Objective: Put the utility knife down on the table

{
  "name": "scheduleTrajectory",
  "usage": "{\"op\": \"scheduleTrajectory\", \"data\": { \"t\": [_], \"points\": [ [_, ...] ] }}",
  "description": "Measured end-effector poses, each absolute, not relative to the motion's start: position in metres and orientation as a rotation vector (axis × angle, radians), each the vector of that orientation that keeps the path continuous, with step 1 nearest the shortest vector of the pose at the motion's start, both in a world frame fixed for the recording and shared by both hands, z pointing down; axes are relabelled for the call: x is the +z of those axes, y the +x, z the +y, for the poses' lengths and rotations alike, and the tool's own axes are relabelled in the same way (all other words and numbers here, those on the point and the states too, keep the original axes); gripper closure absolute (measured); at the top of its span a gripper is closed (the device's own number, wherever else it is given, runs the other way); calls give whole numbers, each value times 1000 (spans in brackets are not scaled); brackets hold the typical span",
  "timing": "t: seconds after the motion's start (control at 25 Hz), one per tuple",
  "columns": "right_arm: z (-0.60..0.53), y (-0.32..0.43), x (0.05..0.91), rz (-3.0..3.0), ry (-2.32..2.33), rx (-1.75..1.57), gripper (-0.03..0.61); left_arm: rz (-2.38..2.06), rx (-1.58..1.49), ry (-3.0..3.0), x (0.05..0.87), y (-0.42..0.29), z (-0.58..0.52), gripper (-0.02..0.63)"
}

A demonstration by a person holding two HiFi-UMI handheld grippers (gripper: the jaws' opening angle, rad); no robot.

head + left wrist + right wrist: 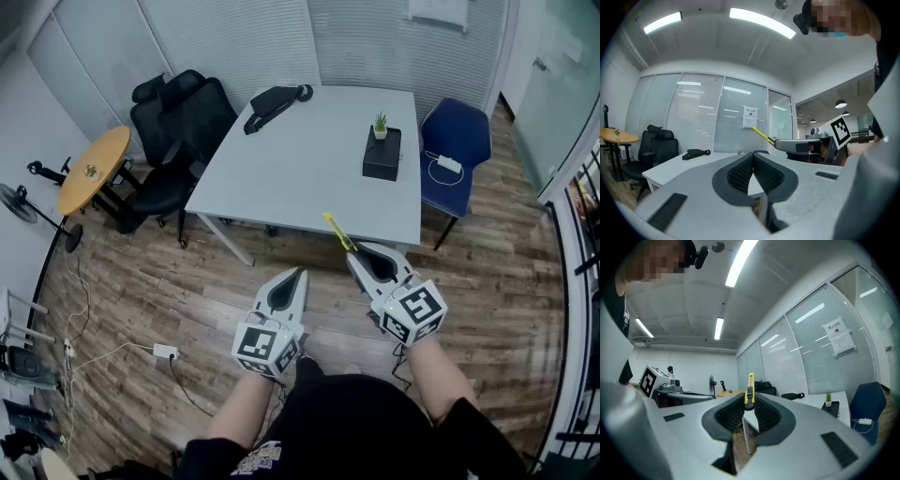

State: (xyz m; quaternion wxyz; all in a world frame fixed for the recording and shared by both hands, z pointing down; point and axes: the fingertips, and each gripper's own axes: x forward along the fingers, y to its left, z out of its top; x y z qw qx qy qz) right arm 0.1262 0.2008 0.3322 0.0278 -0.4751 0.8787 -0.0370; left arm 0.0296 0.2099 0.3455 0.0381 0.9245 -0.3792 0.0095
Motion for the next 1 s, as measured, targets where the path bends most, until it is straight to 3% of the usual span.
{"op": "scheduleTrajectory", "data": {
  "t": [1.0],
  "points": [
    [199,118,338,2695,-1464,-174,509,-1158,48,2845,348,20,207,607]
  ]
}}
